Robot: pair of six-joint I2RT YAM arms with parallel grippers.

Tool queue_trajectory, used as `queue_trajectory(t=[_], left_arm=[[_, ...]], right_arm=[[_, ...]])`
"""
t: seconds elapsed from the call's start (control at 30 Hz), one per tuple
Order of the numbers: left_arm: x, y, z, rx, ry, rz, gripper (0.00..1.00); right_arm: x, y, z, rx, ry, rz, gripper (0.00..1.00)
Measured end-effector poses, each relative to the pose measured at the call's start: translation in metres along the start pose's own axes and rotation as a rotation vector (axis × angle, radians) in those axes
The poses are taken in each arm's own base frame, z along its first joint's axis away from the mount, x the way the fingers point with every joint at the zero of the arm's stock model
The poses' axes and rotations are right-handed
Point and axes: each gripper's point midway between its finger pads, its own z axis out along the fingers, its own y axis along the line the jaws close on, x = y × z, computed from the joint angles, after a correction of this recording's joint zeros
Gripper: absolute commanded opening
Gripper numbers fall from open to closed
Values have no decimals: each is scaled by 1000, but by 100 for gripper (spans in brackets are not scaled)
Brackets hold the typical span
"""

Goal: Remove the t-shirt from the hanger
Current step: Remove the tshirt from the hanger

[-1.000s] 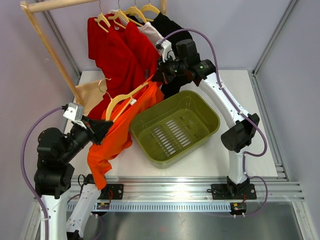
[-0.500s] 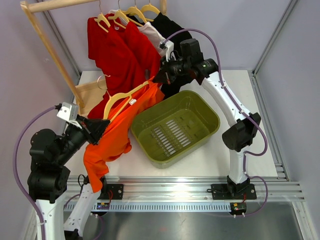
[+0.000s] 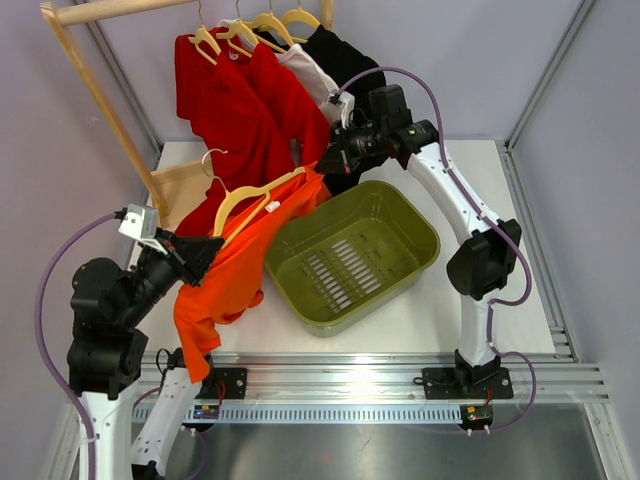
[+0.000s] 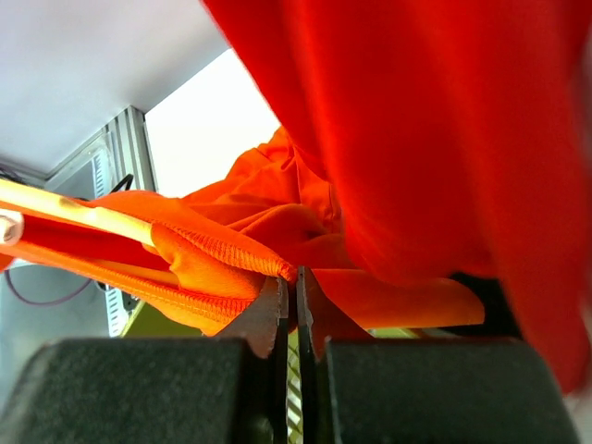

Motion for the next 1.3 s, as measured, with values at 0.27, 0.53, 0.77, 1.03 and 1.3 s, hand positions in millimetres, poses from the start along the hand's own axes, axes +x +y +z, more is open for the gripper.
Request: queue_trajectory(t=[0.27,0.53,0.77,1.03,1.3], left_arm=[[25,13,25,27,17,-70,0],[27,12,29,43,6,-99,0],[24,12,30,52,-7,-98,0],[25,13,33,53,-10,-96,0],[25,14,36,57,-5,-95,0]], right_arm=[[28,-23,-10,-31,29,84,4],[31,-23,-12,-70,24,64,17],[36,-27,-10,-69,30,56,25],[38,-32,-11,-65,25,55,46],[47,-46,-21,-11,27,49,74]])
